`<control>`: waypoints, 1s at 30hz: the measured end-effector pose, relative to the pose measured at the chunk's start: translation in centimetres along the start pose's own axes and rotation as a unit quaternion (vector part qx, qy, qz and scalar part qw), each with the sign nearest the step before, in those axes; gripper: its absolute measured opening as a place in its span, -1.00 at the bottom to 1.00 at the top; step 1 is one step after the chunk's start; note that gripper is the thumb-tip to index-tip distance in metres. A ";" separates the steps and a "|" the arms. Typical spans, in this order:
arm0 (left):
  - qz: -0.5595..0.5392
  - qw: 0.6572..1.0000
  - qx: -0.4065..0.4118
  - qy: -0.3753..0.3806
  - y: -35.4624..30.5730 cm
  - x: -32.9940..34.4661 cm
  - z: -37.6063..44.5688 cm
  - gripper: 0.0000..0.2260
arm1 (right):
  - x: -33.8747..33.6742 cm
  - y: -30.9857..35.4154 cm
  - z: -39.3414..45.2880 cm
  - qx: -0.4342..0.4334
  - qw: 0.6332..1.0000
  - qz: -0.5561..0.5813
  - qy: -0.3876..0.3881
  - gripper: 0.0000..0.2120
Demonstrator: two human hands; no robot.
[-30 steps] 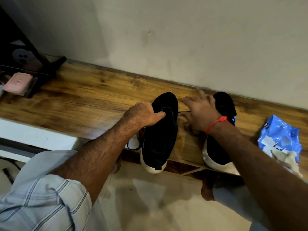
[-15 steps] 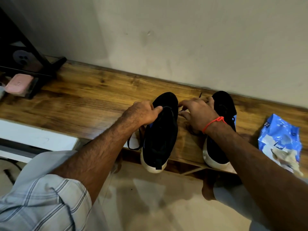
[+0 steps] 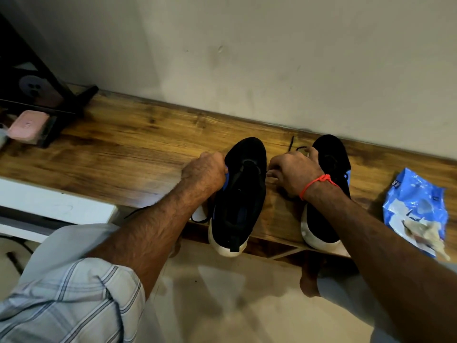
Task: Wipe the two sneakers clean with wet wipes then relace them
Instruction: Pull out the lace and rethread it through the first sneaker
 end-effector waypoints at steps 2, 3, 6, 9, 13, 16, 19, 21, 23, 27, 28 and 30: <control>0.021 1.000 -0.007 -0.001 0.0 -0.4 0.0 -0.86 | -0.2 -0.3 0.0 0.009 1.000 -0.007 0.009 -0.84; 0.024 1.000 -0.013 0.005 0.0 -0.4 0.1 -0.84 | -0.3 -0.3 0.0 0.010 1.000 -0.008 0.012 -0.83; 0.018 0.999 -0.020 0.026 0.0 -0.5 0.3 -0.88 | -0.1 0.1 0.0 0.003 1.000 -0.004 0.009 -0.82; -0.073 0.996 -0.013 0.054 0.4 -0.2 0.9 -0.95 | 0.3 0.3 0.0 -0.007 0.998 0.055 -0.022 -0.82; -0.232 0.971 0.021 0.056 -0.2 -0.8 0.8 -0.90 | 0.6 0.6 0.4 -0.017 0.985 0.160 -0.053 -0.85; -0.378 0.920 0.010 0.101 -0.5 -1.7 0.7 -0.87 | -0.4 0.8 0.7 -0.012 0.966 0.254 -0.049 -0.98; -0.457 0.878 0.011 0.144 -0.7 -3.6 0.6 -0.86 | -2.7 0.4 0.6 0.028 0.897 0.440 -0.005 -0.89; -0.506 0.844 0.025 0.174 -1.0 -5.5 -0.1 -0.85 | -4.7 -0.2 0.2 0.046 0.836 0.547 -0.018 -0.88; -0.553 0.808 0.041 0.198 -1.3 -7.4 -0.9 -0.84 | -6.8 -0.7 -0.1 0.054 0.758 0.648 -0.061 -0.89; -0.606 0.763 0.053 0.218 -2.4 -11.5 -3.6 -0.83 | -11.5 -0.4 -0.9 0.052 0.668 0.735 -0.103 -0.80; -0.615 0.754 0.055 0.227 -2.8 -12.5 -4.3 -0.83 | -12.7 -0.2 -0.9 0.053 0.662 0.739 -0.109 -0.80; -0.626 0.740 0.061 0.238 -3.8 -15.0 -5.7 -0.81 | -15.6 0.4 -1.2 0.048 0.649 0.749 -0.123 -0.78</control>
Point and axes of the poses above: each hand's wrist, its own z-axis towards the middle knuckle, its own x-axis out of the palm, y = z × x, the point moved 2 cm from there along z, towards the middle knuckle, and after that the axes turned 12 degrees about -x, right-handed, at the moved point
